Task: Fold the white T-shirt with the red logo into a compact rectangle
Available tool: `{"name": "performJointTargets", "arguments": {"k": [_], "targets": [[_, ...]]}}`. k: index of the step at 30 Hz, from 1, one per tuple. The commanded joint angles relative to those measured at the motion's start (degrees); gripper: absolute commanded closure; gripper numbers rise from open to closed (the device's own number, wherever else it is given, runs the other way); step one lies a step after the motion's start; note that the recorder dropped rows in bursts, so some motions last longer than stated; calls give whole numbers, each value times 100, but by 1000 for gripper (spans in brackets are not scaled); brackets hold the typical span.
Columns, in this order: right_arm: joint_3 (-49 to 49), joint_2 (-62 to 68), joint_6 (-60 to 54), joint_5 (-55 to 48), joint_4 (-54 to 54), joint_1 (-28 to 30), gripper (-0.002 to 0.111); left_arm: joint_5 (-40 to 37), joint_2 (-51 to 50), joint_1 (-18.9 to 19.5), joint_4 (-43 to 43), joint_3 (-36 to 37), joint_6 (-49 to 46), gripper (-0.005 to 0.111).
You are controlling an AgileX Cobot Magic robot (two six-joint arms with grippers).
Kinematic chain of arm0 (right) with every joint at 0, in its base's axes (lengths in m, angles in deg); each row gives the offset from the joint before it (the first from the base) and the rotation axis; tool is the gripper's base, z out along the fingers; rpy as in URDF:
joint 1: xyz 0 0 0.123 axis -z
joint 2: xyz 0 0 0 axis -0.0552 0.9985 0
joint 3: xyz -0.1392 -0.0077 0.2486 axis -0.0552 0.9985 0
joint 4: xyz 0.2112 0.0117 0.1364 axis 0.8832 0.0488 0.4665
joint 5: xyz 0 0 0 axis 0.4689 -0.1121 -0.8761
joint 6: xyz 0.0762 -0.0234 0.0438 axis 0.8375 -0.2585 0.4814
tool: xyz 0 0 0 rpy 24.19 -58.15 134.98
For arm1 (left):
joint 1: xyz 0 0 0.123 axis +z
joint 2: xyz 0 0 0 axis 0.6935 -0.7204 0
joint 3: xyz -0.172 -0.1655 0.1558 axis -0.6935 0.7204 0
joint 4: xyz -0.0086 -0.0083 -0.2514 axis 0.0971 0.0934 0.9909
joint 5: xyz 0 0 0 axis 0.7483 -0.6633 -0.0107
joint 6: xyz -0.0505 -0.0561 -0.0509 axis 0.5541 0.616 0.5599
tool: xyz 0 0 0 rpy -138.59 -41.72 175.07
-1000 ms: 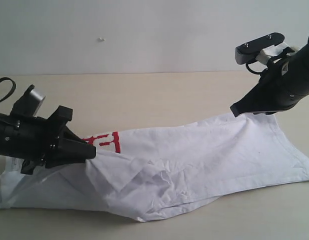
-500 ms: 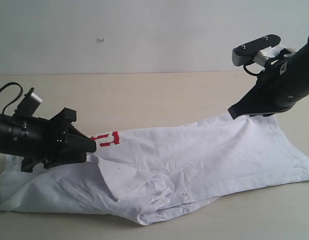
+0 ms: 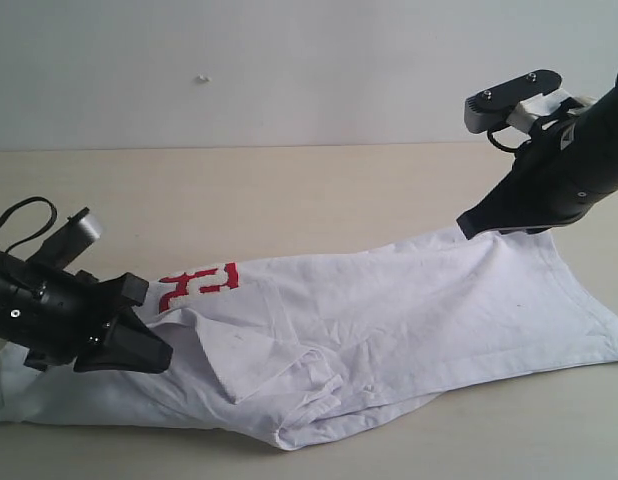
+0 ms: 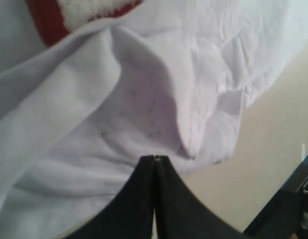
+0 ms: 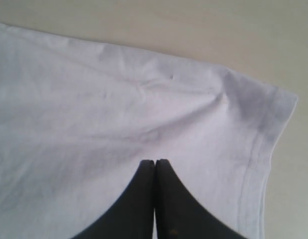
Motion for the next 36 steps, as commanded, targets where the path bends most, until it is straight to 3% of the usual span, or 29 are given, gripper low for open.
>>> {"name": "performJointTargets", "arguments": {"k": [1, 8, 18, 23, 29, 36], "targets": [[-5, -59, -52, 34, 26, -7, 108, 166, -215, -48, 310, 8, 10, 107], [-5, -59, -78, 71, 26, -7, 108, 674, -666, -567, 797, -53, -272, 107], [-5, -59, -124, 93, 26, -7, 108, 621, -1073, -1109, 2015, -737, -625, 107], [-5, -59, -124, 78, 26, -7, 108, 847, -1241, -1108, 2748, -1038, -755, 107], [-5, -59, -124, -22, -3, -7, 108, 1877, -1307, -1065, 2706, -1233, -755, 107], [-5, -59, -124, -97, -1, -7, 108, 991, -1191, -595, 2132, -1233, -755, 107]]}}
